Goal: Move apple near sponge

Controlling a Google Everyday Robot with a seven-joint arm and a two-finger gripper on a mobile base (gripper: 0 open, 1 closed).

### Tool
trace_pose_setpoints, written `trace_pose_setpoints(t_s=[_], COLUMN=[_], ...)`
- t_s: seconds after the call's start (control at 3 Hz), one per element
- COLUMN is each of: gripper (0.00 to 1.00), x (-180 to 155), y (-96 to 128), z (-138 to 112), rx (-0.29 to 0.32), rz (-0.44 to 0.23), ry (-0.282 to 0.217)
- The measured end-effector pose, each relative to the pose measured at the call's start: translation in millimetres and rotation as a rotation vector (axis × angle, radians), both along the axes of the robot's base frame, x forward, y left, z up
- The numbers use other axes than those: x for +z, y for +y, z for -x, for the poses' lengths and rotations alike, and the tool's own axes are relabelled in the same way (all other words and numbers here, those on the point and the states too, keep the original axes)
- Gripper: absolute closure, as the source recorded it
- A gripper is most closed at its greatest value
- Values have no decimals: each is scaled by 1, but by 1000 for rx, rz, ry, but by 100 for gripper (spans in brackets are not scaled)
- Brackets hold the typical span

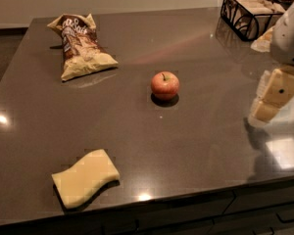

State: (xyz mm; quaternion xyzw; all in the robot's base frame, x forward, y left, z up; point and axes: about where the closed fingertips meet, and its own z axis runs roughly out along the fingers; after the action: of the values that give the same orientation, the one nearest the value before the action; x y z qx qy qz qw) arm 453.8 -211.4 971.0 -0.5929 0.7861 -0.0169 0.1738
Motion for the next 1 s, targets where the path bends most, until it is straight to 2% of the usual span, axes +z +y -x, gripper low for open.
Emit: trace_pose_setpoints(t_s=[0.33, 0.67, 1.0], gripper=[0, 0, 0], x=[-12, -22, -32], y=[10, 35, 62], z=[-32, -69, -104], rx=[-27, -42, -50], rz=[-116, -240, -327], ry=[-7, -36, -71])
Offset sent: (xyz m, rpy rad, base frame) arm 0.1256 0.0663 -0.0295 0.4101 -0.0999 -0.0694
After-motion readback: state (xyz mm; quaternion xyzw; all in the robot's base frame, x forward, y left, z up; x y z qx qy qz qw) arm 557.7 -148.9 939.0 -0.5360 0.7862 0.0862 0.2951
